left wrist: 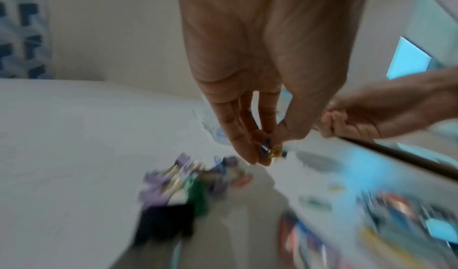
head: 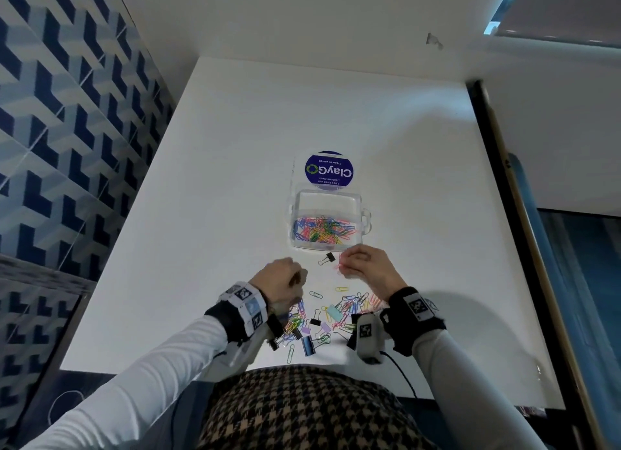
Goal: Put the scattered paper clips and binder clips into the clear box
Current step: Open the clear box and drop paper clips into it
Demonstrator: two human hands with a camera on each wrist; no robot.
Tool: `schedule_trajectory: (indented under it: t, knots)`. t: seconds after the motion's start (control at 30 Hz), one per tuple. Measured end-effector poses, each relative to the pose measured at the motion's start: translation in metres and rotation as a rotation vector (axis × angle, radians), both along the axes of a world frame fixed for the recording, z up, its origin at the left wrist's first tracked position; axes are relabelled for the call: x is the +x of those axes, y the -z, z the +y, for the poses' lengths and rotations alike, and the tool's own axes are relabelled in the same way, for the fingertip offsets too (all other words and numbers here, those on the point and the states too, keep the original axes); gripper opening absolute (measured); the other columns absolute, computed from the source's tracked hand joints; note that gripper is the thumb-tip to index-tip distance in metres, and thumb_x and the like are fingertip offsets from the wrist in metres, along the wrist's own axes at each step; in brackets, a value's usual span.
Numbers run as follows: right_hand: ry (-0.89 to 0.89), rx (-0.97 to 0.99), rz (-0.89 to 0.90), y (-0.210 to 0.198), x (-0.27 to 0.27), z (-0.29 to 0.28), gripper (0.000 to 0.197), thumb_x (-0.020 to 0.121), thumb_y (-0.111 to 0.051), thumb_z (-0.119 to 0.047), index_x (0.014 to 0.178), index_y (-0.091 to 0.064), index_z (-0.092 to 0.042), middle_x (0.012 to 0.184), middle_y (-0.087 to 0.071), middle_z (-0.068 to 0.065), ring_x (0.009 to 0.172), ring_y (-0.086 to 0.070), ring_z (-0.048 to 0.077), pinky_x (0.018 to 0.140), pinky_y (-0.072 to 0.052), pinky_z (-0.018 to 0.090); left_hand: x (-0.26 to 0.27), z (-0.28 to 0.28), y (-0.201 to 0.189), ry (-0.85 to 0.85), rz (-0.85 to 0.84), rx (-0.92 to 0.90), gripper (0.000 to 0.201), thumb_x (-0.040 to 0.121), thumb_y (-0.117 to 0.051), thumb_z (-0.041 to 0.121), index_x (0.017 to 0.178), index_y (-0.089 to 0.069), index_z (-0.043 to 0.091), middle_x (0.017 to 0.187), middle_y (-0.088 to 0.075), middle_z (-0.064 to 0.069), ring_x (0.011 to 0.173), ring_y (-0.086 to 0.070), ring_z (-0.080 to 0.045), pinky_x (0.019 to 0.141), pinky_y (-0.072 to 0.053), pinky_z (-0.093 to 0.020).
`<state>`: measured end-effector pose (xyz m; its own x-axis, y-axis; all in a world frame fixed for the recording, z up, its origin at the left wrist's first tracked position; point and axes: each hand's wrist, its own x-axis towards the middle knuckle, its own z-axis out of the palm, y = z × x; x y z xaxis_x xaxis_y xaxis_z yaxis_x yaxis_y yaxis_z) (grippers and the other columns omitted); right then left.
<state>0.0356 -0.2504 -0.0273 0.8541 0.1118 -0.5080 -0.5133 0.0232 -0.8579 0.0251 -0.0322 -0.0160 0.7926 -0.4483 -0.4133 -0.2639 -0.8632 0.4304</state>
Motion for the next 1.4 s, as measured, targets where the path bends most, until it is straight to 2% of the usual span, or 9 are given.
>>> schedule_trajectory:
  t: [0.23,0.33,0.47,0.67,0.8,0.9,1.13,1.27,1.4]
  knots:
    - [0.264,-0.122,-0.181,-0.016,0.051,0.005,0.020,0.077,-0.063,0.008,0.073,-0.063,-0.011,0.072,-0.063,0.012,0.063,-0.065,0.020,0.072,-0.056,0.029,0.086,-0.030,-0.038,-0.169,-0.163,-0.205,0.020,0.083,-0.050,0.002,0.096,-0.066,0.003,0.105,-0.061,-0.022,0.096,-0.059,-0.034,0.086,-0.044,-0.032]
    - [0.103,-0.325,-0.206,-0.016,0.059,0.006,0.026,0.073,-0.063,0.002,0.069,-0.066,-0.024,0.076,-0.067,0.007,0.073,-0.063,0.024,0.079,-0.053,0.043,0.111,-0.043,-0.037,-0.147,-0.142,-0.165,0.025,0.089,-0.047,0.002,0.109,-0.062,0.002,0.115,-0.059,-0.022,0.106,-0.056,-0.035,0.094,-0.041,-0.034]
    - [-0.146,-0.601,-0.282,-0.024,0.040,-0.003,0.023,0.078,-0.055,-0.002,0.078,-0.066,-0.022,0.082,-0.067,-0.001,0.077,-0.061,0.016,0.072,-0.048,0.030,0.107,-0.043,-0.033,-0.072,-0.109,-0.115,0.043,0.093,-0.043,0.005,0.135,-0.038,0.009,0.132,-0.051,-0.018,0.120,-0.049,-0.033,0.103,-0.040,-0.040]
    - [-0.468,-0.926,-0.233,-0.008,-0.018,-0.045,0.010,0.081,-0.061,-0.008,0.091,-0.062,-0.007,0.094,-0.061,0.014,0.089,-0.058,0.031,0.078,-0.045,0.038,0.033,-0.030,-0.023,0.191,0.027,-0.063,0.039,0.092,-0.040,0.008,0.130,-0.044,0.016,0.126,-0.052,-0.010,0.115,-0.051,-0.027,0.093,-0.042,-0.036]
    - [-0.542,-1.095,-0.232,0.001,-0.046,-0.039,0.039,0.073,-0.074,-0.018,0.100,-0.055,0.003,0.098,-0.057,0.021,0.087,-0.058,0.037,0.070,-0.045,0.040,-0.006,-0.041,0.002,0.302,0.054,0.002,0.043,0.091,-0.050,0.018,0.133,-0.040,0.017,0.132,-0.044,-0.008,0.118,-0.047,-0.024,0.091,-0.048,-0.036]
    - [-0.531,-1.109,-0.280,0.015,-0.057,-0.022,0.046,0.062,-0.080,-0.014,0.095,-0.054,0.005,0.091,-0.056,0.023,0.082,-0.057,0.039,0.063,-0.046,0.043,-0.018,-0.066,0.010,0.280,0.031,0.015,0.044,0.088,-0.054,0.017,0.129,-0.041,0.013,0.129,-0.041,-0.011,0.116,-0.044,-0.027,0.086,-0.049,-0.042]
    - [-0.379,-0.941,-0.266,0.022,-0.051,-0.010,0.025,0.072,-0.045,-0.020,0.084,-0.058,-0.002,0.079,-0.060,0.020,0.074,-0.057,0.036,0.067,-0.048,0.041,-0.020,-0.103,0.018,0.187,-0.022,0.069,0.045,0.081,-0.058,0.013,0.122,-0.041,0.005,0.121,-0.046,-0.016,0.112,-0.044,-0.033,0.085,-0.044,-0.044]
    - [-0.293,-0.841,-0.110,0.017,-0.043,-0.022,0.021,0.068,-0.056,-0.003,0.076,-0.049,-0.022,0.065,-0.062,0.005,0.073,-0.060,0.031,0.068,-0.048,0.038,-0.012,-0.088,0.020,0.111,0.045,0.040,0.027,0.079,-0.057,0.011,0.105,-0.047,0.010,0.115,-0.049,-0.014,0.105,-0.049,-0.032,0.078,-0.046,-0.042]
    - [-0.239,-0.717,-0.081,0.009,-0.042,-0.029,0.017,0.066,-0.063,-0.005,0.073,-0.056,-0.019,0.055,-0.057,-0.003,0.065,-0.060,0.024,0.068,-0.047,0.031,-0.002,-0.063,0.018,0.042,0.097,-0.013,0.026,0.079,-0.052,0.000,0.103,-0.046,0.007,0.110,-0.049,-0.017,0.096,-0.055,-0.036,0.074,-0.045,-0.041]
